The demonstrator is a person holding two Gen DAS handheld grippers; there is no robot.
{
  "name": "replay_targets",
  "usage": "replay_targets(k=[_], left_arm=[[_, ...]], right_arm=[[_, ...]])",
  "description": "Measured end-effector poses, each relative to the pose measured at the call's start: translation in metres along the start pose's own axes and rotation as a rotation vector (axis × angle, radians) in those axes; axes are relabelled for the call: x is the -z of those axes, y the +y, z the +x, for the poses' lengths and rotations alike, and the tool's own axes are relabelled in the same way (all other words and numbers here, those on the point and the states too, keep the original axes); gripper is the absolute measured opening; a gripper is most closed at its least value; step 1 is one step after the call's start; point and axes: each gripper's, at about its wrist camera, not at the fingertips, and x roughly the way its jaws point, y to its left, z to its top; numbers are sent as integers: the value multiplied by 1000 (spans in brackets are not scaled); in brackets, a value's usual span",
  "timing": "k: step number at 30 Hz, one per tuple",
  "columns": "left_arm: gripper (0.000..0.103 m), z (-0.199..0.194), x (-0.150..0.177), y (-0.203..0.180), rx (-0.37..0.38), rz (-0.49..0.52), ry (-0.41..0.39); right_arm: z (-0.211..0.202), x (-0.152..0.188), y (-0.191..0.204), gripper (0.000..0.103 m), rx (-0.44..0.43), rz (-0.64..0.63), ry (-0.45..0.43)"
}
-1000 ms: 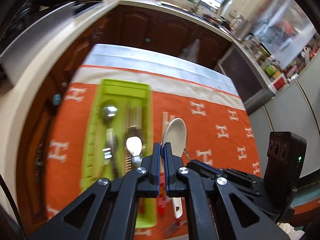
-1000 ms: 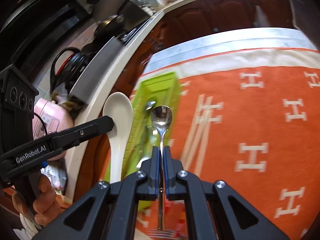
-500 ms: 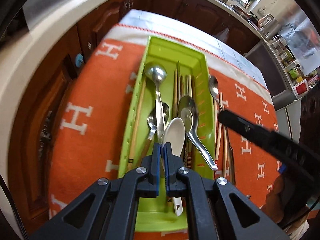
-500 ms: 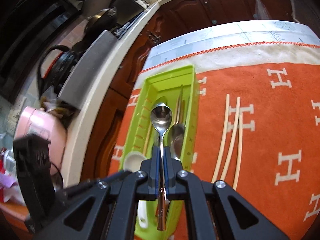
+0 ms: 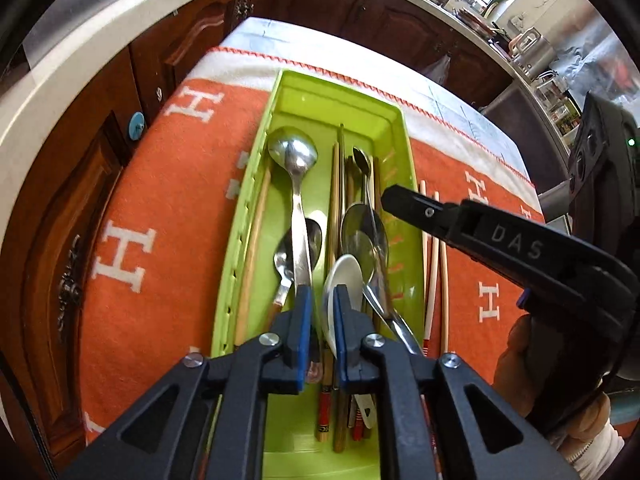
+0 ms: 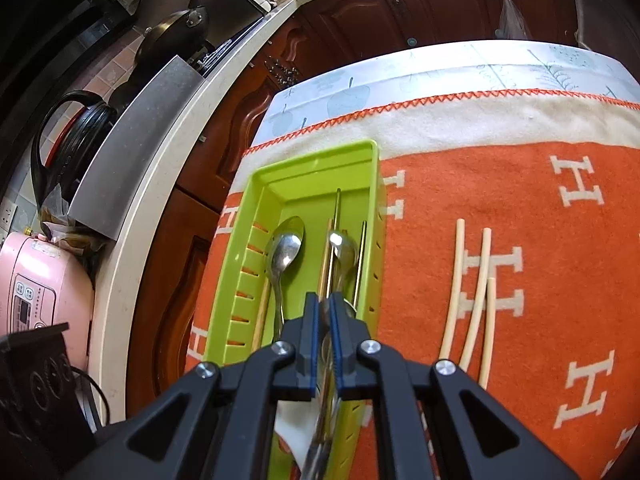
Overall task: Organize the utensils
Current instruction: 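Lift both spoons and lower them into the green tray, then open both tools to release the spoons in the tray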
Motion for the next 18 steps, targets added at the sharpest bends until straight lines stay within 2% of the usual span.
replay_targets(k=[10,12,13,18], left_arm=[[12,-16,3,-4,0,12,-33],[17,-22,4,-7,-8,19,-40],[23,-25,6,-9,-11,18,-45],[26,-41,16,-20,-18,39,-69]], right_arm=[[-21,7,-3,7,4,-35,-16],[-28,11,-3,7,18,-52,-18],[-33,14,-3,7,19,-59,-19],[-55,29,-8,7,20,-84,-17]])
